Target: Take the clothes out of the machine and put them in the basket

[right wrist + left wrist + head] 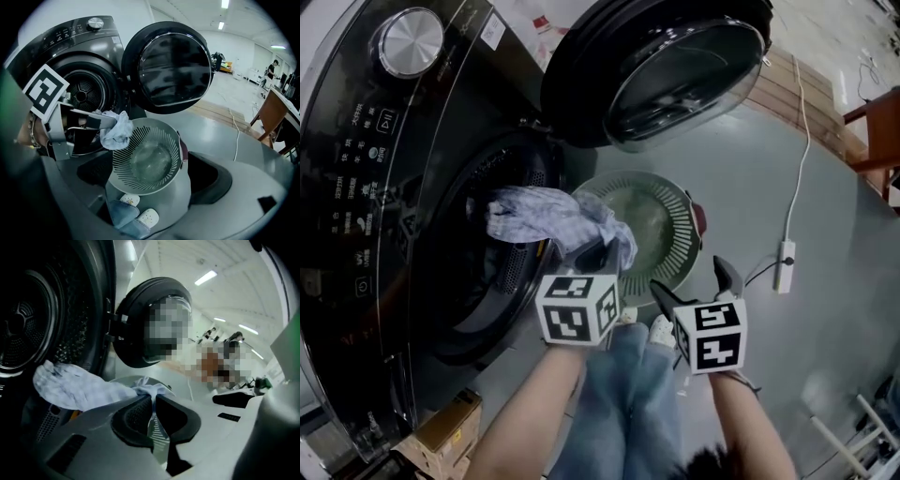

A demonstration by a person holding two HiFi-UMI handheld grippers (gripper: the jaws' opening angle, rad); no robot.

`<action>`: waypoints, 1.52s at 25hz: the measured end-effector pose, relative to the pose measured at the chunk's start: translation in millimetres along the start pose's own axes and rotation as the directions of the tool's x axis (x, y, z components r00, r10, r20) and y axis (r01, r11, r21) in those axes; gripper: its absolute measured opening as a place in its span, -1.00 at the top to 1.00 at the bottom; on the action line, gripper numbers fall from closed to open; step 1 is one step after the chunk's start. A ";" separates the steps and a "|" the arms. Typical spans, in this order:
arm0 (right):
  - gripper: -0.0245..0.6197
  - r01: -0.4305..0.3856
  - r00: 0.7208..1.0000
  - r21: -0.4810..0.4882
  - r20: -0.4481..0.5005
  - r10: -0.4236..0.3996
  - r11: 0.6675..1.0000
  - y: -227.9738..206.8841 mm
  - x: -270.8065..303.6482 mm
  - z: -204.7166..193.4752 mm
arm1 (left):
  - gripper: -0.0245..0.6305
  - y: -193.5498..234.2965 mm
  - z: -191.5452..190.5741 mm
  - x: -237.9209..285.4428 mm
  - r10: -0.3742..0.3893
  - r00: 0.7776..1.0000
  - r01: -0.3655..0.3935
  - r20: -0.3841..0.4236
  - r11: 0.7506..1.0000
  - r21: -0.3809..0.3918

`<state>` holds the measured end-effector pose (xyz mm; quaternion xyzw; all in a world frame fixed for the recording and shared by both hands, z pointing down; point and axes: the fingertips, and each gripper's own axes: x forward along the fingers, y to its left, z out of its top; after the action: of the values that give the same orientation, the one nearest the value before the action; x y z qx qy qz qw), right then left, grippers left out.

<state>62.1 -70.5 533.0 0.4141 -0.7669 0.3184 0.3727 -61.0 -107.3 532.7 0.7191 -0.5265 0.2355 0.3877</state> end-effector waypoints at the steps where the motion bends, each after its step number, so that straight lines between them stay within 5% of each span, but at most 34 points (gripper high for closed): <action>1: -0.63 0.002 1.000 0.003 0.000 -0.002 1.000 -1.5 0.1 -0.5 | 0.84 -7.6 -2.2 1.8 -0.033 0.999 0.033 -0.004 0.999 0.021; 7: -0.60 0.014 1.000 0.002 -0.011 -0.014 1.000 -7.7 0.9 -5.3 | 0.79 -24.9 -30.0 17.4 -0.039 0.993 0.050 -0.111 0.994 0.097; 9: -0.60 0.016 1.000 0.001 -0.017 -0.016 1.000 -8.7 1.4 -7.7 | 0.19 -22.9 -40.3 22.5 -0.015 0.988 0.028 -0.155 0.996 0.085; 11: -0.60 0.016 1.000 0.005 -0.019 -0.016 1.000 -9.6 1.9 -9.5 | -0.15 -17.9 -46.0 24.5 0.014 0.985 0.000 -0.174 0.997 0.080; 22: -0.60 0.008 0.999 0.009 -0.033 -0.007 1.000 -3.1 8.9 -14.5 | -0.26 41.8 -49.0 10.0 0.180 0.968 -0.155 -0.175 0.977 0.149; 30: -0.60 -0.017 0.999 -0.008 -0.044 0.017 1.000 14.4 23.9 -13.5 | -0.39 125.1 -39.3 -13.9 0.411 0.900 -0.364 -0.143 0.892 0.266; 36: -0.60 -0.042 0.997 -0.027 -0.058 0.041 0.999 29.3 32.3 -13.3 | -0.40 190.5 -15.7 -27.5 0.593 0.803 -0.526 -0.068 0.756 0.389; 38: -0.60 -0.049 0.997 -0.036 -0.064 0.047 0.998 32.3 34.0 -14.7 | -0.40 205.4 -17.9 -22.1 0.595 0.797 -0.519 -0.103 0.763 0.385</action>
<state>25.6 -57.6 563.3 0.3783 -0.7702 0.3259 0.3967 -260.2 -109.9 590.4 0.5537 -0.6225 0.5048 0.2259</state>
